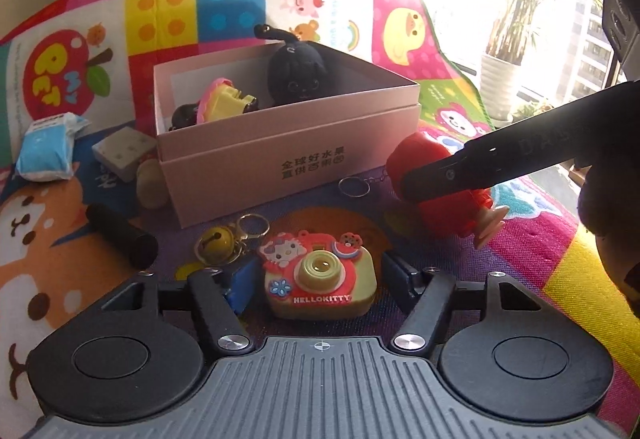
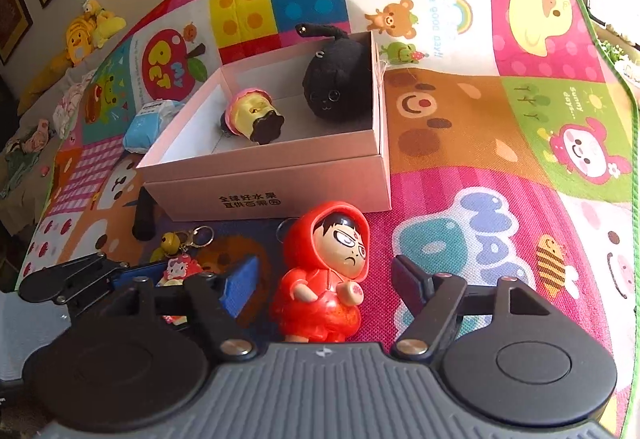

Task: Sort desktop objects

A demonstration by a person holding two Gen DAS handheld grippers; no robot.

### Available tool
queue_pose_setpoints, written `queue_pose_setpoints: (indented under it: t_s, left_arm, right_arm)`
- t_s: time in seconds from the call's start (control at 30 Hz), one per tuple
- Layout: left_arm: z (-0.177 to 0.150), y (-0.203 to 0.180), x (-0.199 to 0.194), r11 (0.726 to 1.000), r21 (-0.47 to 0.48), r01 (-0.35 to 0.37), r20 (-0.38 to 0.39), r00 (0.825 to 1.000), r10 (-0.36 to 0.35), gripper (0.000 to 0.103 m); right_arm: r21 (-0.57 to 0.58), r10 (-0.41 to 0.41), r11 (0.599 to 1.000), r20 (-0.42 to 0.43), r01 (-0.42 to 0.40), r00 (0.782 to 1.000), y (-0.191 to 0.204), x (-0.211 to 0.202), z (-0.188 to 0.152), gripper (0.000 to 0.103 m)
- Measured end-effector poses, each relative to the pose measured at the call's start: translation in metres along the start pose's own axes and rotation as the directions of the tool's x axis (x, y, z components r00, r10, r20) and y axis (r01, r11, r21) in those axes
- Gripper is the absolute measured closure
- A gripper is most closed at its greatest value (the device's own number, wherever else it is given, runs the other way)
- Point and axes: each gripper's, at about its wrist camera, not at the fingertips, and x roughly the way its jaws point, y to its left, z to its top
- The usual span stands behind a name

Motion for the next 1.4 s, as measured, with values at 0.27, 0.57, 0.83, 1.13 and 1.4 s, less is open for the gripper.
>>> queue_pose_setpoints:
  t_s: [0.27, 0.57, 0.83, 1.13, 1.4]
  left_arm:
    - [-0.003, -0.009, -0.027, 0.997, 0.078, -0.001, 0.007, 1.000, 0.001, 0.042]
    - [0.052, -0.002, -0.135, 0.987, 0.134, -0.090, 0.310, 0.950, 0.045, 0.042]
    - [0.121, 0.028, -0.104, 0.993, 0.013, -0.117, 0.385, 0.917, 0.103, 0.042]
    - [0.105, 0.066, -0.020, 0.991, -0.124, -0.054, 0.252, 0.964, 0.084, 0.012]
    - [0.051, 0.089, -0.058, 0.973, -0.166, -0.159, 0.210, 0.958, 0.193, 0.006]
  right_arm:
    - [-0.093, -0.034, 0.995, -0.062, 0.028, 0.997, 0.021, -0.018, -0.002, 0.056]
    - [-0.186, 0.052, 0.983, 0.272, 0.000, 0.961, 0.055, -0.142, 0.037, 0.056]
    - [-0.251, 0.040, 0.961, 0.533, 0.113, 0.845, 0.100, -0.166, 0.076, 0.056]
    - [-0.161, -0.033, 0.981, 0.416, 0.108, 0.909, 0.070, -0.106, 0.096, 0.056]
    - [-0.071, -0.033, 0.996, 0.257, 0.053, 0.966, 0.045, -0.030, 0.106, 0.056]
